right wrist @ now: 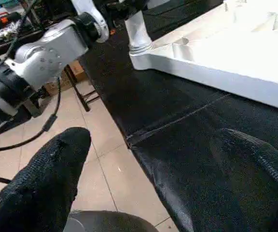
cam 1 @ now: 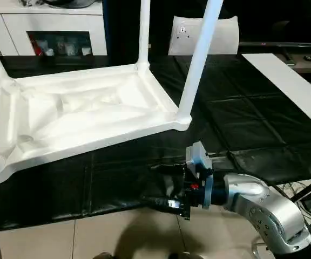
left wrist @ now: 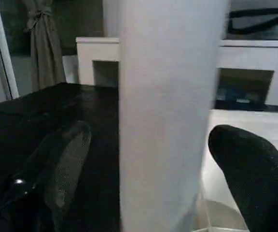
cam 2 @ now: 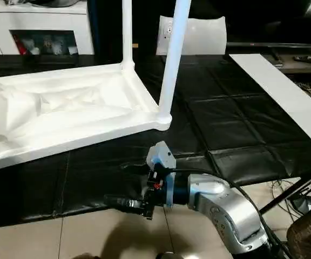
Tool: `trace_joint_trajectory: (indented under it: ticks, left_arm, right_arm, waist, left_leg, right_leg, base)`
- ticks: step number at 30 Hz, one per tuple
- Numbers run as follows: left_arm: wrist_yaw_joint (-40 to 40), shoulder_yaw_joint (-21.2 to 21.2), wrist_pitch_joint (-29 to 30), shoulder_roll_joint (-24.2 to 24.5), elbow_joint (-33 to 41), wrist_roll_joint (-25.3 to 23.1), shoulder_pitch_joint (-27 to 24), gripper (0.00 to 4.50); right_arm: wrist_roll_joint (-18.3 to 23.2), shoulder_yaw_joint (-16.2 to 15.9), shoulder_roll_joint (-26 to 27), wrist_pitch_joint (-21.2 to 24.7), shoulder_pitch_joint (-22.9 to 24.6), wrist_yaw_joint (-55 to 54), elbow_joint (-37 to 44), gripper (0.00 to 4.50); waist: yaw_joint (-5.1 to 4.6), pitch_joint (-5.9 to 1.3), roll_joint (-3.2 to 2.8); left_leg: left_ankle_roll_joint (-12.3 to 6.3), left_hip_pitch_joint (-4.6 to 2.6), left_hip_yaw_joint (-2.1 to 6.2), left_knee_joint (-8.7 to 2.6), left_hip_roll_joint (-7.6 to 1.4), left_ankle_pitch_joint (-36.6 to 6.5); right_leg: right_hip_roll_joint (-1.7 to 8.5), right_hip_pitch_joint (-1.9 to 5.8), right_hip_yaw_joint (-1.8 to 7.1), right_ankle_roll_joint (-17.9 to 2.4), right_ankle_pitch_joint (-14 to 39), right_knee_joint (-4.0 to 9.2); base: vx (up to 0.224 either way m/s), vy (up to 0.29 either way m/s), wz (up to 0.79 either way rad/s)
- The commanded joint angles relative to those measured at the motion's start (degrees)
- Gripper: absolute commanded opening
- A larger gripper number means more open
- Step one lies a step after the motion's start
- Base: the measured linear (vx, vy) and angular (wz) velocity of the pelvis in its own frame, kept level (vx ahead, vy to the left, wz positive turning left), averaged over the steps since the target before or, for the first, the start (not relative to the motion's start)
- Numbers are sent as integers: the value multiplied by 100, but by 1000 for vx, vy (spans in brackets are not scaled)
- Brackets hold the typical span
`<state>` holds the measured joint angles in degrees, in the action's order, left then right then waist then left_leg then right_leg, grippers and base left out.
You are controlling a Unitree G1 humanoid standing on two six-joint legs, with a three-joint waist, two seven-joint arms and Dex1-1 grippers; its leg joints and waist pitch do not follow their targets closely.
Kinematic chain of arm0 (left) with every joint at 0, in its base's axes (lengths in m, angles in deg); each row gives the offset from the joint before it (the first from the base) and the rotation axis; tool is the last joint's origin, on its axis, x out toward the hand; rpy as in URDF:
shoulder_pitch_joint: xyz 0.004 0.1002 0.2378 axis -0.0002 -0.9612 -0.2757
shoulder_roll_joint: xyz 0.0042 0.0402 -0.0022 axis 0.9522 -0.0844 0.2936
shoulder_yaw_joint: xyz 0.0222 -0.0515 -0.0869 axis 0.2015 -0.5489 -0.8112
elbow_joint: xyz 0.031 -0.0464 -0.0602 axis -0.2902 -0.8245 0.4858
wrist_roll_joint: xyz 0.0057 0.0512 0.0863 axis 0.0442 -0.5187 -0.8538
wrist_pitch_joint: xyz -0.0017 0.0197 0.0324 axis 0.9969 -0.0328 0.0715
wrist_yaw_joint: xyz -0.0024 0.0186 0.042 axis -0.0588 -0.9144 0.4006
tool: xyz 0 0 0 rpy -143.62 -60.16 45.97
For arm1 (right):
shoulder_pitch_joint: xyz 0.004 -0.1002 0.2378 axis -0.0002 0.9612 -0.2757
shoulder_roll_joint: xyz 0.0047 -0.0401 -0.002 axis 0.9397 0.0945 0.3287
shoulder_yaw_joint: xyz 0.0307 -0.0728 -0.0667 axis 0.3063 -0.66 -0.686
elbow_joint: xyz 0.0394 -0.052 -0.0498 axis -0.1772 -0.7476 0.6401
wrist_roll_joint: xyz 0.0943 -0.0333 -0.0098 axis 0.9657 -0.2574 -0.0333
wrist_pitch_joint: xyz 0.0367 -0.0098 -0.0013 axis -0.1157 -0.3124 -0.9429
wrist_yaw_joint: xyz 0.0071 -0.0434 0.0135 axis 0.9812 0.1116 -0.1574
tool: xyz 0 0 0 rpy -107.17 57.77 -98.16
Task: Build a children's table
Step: Rotate table base
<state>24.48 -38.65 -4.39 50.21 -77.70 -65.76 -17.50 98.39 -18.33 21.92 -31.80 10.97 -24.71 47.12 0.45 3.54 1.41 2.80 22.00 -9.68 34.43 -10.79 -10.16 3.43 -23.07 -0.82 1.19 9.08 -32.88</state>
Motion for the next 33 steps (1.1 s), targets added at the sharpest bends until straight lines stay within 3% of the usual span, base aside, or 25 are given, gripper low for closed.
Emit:
trace_joint_trajectory:
  ticks: [1,3,5,8,9,10,11,14,17,20,22,25,29,32,33]
  left_arm:
    - [90,-19,34,78,-205,100,81,444]
    - [227,5,10,125,-317,192,142,444]
    - [776,58,177,132,-519,695,295,444]
    - [1157,149,213,158,-598,931,325,444]
    - [2006,354,371,142,-507,1458,198,444]
    - [2344,421,467,126,-456,1697,142,444]
    - [2570,454,617,118,-412,1892,91,444]
    - [3137,557,980,189,-341,2297,-32,444]
    - [3829,802,1505,323,-44,2780,-251,444]
    - [4294,1053,1937,488,217,3145,-427,444]
    - [4486,1187,2069,558,356,3275,-493,444]
    - [4816,1657,2639,727,887,3577,-619,444]
    - [5051,2142,2807,866,1191,3494,-622,444]
    - [5131,2442,2919,918,1335,3423,-515,444]
    - [5149,2592,3020,925,1424,3451,-413,444]
  right_arm:
    - [27,9,-81,48,12,-22,99,450]
    - [27,8,-86,46,17,-22,101,450]
    - [12,2,-87,27,29,-27,89,450]
    - [-21,-3,-92,-2,33,-43,71,450]
    - [-211,-4,-56,-110,-5,-205,-76,450]
    - [-310,-1,-39,-162,-28,-293,-153,450]
    - [-405,6,-9,-237,-55,-375,-244,450]
    - [-657,79,100,-384,-163,-721,-544,450]
    - [-1029,223,228,-591,-323,-1292,-1002,450]
    - [-1379,338,320,-783,-464,-1819,-1421,450]
    - [-1521,405,401,-861,-526,-2053,-1617,450]
    - [-1724,469,550,-948,-644,-2483,-1983,450]
    - [-1921,456,654,-985,-719,-2824,-2329,450]
    - [-2114,445,753,-1063,-803,-3040,-2691,450]
    - [-2217,455,822,-1162,-886,-3162,-2958,450]
  waist:
    - [30,-297,-209]
    - [41,-305,-199]
    - [82,-306,-198]
    - [131,-308,-193]
    - [133,-313,-174]
    - [149,-310,-169]
    - [186,-307,-189]
    - [248,-289,-195]
    - [241,-290,-173]
    - [232,-278,-176]
    - [219,-276,-179]
    - [185,-290,-128]
    - [141,-291,-116]
    - [68,-318,-100]
    - [57,-326,-68]
  left_leg:
    - [337,-175,142,-521,-155,-2825]
    - [327,-177,135,-508,-157,-2781]
    - [347,-194,124,-505,-157,-2727]
    - [380,-183,128,-528,-179,-2682]
    - [378,-187,123,-526,-180,-2669]
    - [415,-185,111,-532,-174,-2637]
    - [470,-238,94,-531,-187,-2732]
    - [545,-280,92,-538,-179,-3051]
    - [567,-267,101,-567,-179,-3142]
    - [612,-280,101,-562,-162,-3237]
    - [616,-271,104,-577,-163,-3277]
    - [594,-231,106,-578,-159,-3183]
    - [597,-257,92,-563,-151,-3167]
    - [592,-181,93,-577,-149,-2886]
    - [580,-166,84,-569,-150,-2788]
  right_leg:
    - [243,32,105,-688,2069,385]
    - [260,35,113,-672,2185,391]
    - [264,13,120,-680,2303,401]
    - [261,28,117,-716,2188,370]
    - [263,33,117,-720,2164,375]
    - [275,17,126,-752,2214,372]
    - [268,-36,138,-782,2276,383]
    - [257,-68,136,-734,2521,403]
    - [257,-43,121,-651,2652,421]
    - [265,-67,120,-625,2880,431]
    - [258,-53,113,-569,2952,449]
    - [267,-11,115,-547,2919,417]
    - [252,-47,120,-508,2976,437]
    - [251,43,123,-543,2668,375]
    - [254,51,129,-550,2594,367]
  base:
    - [0,0,0]
    - [0,0,0]
    - [0,0,0]
    - [0,0,0]
    - [0,0,0]
    - [0,0,0]
    - [0,0,0]
    - [0,0,0]
    - [0,0,0]
    - [0,0,0]
    - [0,0,0]
    - [0,0,0]
    - [0,0,0]
    - [0,0,0]
    - [0,0,0]
